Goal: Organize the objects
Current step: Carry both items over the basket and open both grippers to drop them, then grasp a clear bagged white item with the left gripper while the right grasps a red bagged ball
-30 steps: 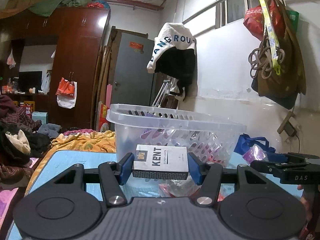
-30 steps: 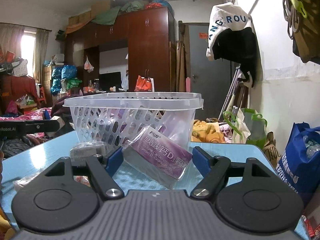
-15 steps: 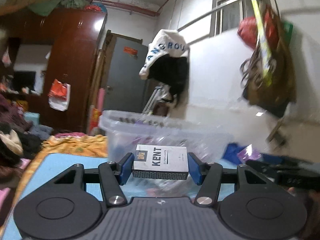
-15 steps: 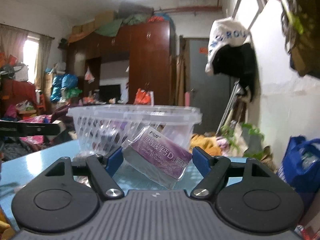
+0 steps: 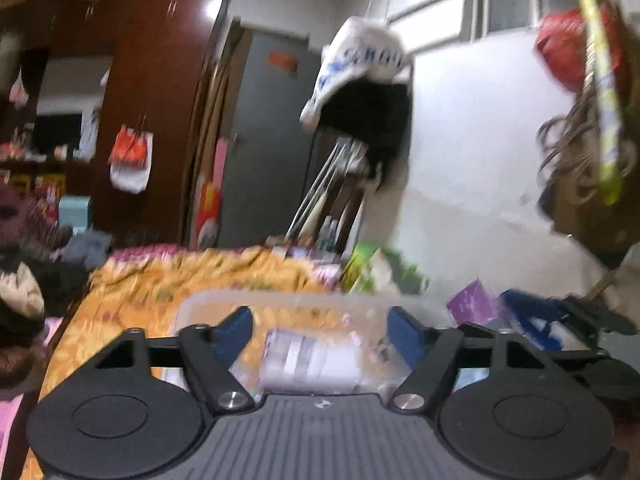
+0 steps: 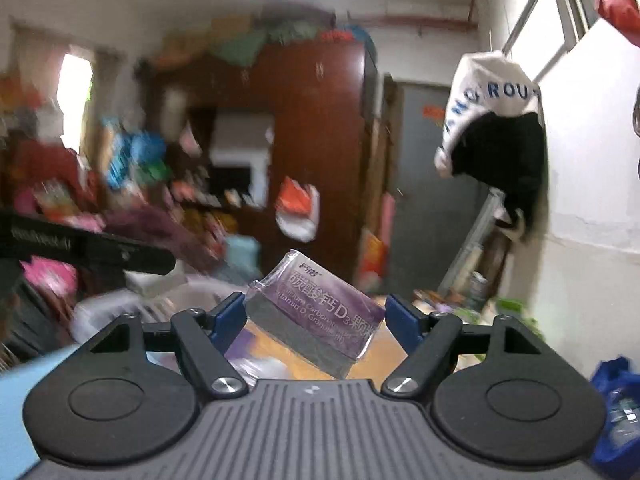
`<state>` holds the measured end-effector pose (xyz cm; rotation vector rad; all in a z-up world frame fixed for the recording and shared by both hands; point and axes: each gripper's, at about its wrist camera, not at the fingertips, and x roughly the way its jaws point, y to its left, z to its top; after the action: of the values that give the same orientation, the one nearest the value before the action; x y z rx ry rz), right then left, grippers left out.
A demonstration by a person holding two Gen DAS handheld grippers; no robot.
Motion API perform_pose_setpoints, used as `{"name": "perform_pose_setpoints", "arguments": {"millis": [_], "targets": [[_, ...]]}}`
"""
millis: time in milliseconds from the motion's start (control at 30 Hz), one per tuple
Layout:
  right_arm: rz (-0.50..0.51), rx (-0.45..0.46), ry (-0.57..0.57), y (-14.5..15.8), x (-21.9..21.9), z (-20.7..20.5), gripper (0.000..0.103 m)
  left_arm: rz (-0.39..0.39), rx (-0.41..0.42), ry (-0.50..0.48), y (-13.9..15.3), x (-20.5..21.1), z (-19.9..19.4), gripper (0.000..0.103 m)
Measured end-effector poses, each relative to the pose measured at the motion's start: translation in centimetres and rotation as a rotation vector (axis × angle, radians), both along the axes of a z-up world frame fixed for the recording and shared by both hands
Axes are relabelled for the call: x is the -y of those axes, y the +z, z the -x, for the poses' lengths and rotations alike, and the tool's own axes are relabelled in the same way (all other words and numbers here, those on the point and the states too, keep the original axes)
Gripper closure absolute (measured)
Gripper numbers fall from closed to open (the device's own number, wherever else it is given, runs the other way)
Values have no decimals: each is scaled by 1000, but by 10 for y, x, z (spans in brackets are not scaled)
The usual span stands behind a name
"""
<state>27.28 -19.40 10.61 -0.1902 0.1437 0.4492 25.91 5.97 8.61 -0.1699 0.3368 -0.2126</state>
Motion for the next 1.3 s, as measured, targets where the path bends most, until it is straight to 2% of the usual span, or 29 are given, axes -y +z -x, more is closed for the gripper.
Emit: {"name": "perform_pose_setpoints", "arguments": {"millis": [33, 100, 167, 200, 300, 400, 467, 567, 667, 733, 767, 867, 900, 933, 1000, 1100, 1133, 1167, 1200, 1300], "targets": [[16, -3, -15, -4, -3, -5, 10, 2, -13, 17, -4, 0, -5, 25], [2, 20, -14, -7, -2, -3, 0, 8, -12, 6, -6, -3, 3, 25], [-47, 17, 27, -8, 6, 9, 0, -1, 49, -41, -6, -2, 29, 24], [-65, 19, 46, -6, 13, 18, 0, -15, 68, -49, -5, -1, 41, 19], [-100, 22, 59, -8, 29, 49, 0, -48, 78, -60, -17, 0, 87, 15], [-111, -41, 71, -22, 37, 70, 0, -69, 92, -75, -45, 2, 132, 15], [-115, -95, 103, -38, 39, 82, 0, -135, 102, -68, -68, 9, 158, 15], [-114, -241, 187, -57, 29, 70, 0, -183, 32, -70, -97, 14, 168, 15], [-77, -323, 202, -71, 9, 57, 0, -148, -24, -82, -114, 6, 172, 15], [-47, -342, 209, -79, -2, 56, 1, -122, -53, -109, -122, -3, 177, 15], [-35, -347, 217, -81, -7, 56, 2, -134, -60, -115, -125, -2, 179, 15], [8, -363, 250, -86, -19, 57, 11, -172, -61, -87, -131, 4, 180, 17], [31, -364, 255, -86, -23, 55, 17, -156, -63, -86, -132, 4, 179, 21], [40, -361, 260, -95, -20, 67, 18, -140, -68, -90, -132, 5, 178, 23], [67, -373, 284, -98, -20, 69, 23, -141, -78, -97, -138, 5, 180, 39], [120, -408, 292, -104, -30, 69, 32, -161, -76, -76, -139, 6, 181, 45], [133, -414, 293, -106, -33, 69, 42, -158, -73, -75, -140, 6, 181, 48], [142, -418, 293, -107, -34, 71, 46, -161, -71, -75, -139, 6, 182, 50], [138, -416, 295, -108, -34, 72, 51, -162, -66, -75, -139, 7, 183, 52], [70, -399, 303, -108, -21, 74, 52, -167, -36, -79, -137, 10, 184, 53]]}}
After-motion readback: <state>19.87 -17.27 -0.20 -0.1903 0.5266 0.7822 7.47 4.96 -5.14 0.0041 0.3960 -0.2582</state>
